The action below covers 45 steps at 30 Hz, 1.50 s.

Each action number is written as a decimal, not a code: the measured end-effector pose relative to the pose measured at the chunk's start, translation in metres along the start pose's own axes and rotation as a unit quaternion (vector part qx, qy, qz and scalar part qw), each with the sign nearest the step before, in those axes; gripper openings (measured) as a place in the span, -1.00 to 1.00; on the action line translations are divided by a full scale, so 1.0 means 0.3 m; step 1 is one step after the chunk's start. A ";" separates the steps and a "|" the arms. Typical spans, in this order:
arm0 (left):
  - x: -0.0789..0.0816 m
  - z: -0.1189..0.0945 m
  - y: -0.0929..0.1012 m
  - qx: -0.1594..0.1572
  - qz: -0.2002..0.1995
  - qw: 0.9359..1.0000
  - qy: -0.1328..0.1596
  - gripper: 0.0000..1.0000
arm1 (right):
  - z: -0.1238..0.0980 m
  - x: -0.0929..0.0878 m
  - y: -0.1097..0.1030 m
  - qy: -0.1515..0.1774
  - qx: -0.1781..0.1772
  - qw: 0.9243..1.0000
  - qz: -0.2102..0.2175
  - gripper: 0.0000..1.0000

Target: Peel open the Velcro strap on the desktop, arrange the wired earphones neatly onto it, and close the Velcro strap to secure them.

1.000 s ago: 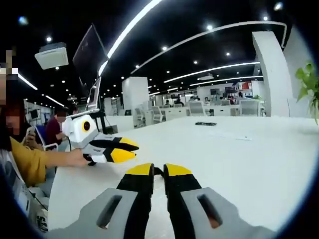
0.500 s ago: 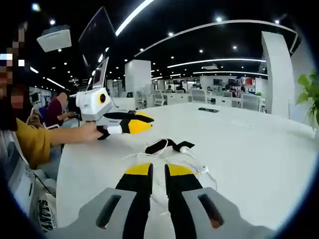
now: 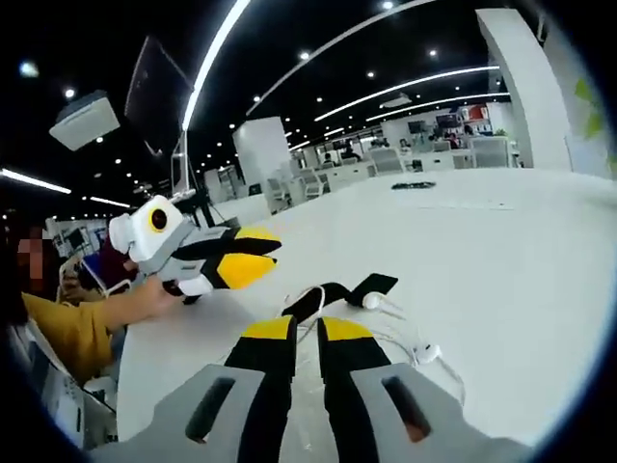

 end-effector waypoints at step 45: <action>-0.043 0.018 0.072 -0.008 0.153 0.987 -0.051 -0.83 | 0.037 0.033 -0.075 0.043 0.044 0.997 -0.045 -0.91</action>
Point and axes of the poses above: the point that each gripper's makers call its tool centre point, and the gripper's own axes: z roughly forward along the fingers, y roughly to its right, x roughly out of its top, the point moved 2 cm from there along -z, roughly backward along the fingers, and after that the axes turned 1 degree about -y, right-handed, at the moved point
